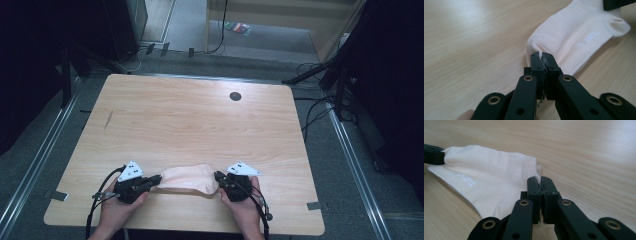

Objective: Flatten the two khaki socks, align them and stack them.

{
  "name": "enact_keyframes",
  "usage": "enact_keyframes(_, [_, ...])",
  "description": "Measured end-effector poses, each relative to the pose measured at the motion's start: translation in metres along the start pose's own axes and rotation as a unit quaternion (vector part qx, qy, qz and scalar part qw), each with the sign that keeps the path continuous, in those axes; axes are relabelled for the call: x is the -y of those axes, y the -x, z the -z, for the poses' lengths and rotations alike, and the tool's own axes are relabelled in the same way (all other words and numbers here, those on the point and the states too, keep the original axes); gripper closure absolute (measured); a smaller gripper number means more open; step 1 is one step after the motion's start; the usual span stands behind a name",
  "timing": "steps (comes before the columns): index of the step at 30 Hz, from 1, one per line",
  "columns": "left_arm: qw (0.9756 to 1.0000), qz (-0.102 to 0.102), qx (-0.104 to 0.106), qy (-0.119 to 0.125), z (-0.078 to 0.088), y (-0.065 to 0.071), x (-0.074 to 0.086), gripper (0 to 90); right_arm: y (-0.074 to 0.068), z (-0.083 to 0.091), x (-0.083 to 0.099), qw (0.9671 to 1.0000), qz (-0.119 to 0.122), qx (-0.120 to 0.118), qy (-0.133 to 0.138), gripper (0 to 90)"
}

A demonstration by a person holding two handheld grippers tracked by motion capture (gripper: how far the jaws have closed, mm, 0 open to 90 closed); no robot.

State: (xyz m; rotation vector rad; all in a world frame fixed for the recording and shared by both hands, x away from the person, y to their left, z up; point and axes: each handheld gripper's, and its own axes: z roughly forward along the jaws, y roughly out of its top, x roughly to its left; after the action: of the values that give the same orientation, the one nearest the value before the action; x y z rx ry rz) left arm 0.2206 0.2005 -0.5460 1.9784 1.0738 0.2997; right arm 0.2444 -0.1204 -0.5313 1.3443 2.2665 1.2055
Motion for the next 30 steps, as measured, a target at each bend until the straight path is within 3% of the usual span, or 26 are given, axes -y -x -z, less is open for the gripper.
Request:
enact_keyframes(2, [0.9999, 0.001, -0.012, 0.004, -0.001, 0.0, 0.001, 78.5, 0.001, -0.005, 0.004, 1.0, -0.006, 0.003, -0.007, 74.9])
enact_keyframes(5, [0.9999, 0.008, -0.007, 0.012, 0.0, -0.001, 0.001, 68.9, 0.0, -0.007, 0.006, 0.9999, -0.01, -0.002, 0.0, 61.7])
enact_keyframes(9, [0.9999, 0.007, -0.003, 0.008, -0.001, -0.002, 0.001, 70.2, -0.001, -0.007, 0.007, 0.9999, -0.01, 0.001, -0.005, 68.7])
enact_keyframes(14, [1.0, -0.002, -0.004, 0.004, -0.003, 0.001, 0.001, 86.5, -0.003, -0.009, 0.007, 0.9999, 0.0, 0.008, -0.011, 85.0])
enact_keyframes(24, [0.9993, -0.025, -0.003, 0.03, 0.006, 0.009, -0.002, 89.3, -0.003, 0.005, -0.001, 0.9996, -0.004, 0.0, 0.027, 86.1])
enact_keyframes(30, [0.9991, -0.04, -0.012, 0.001, -0.003, 0.01, 0.0, 89.3, 0.002, -0.003, 0.002, 1.0, -0.004, 0.005, 0.007, 86.1])
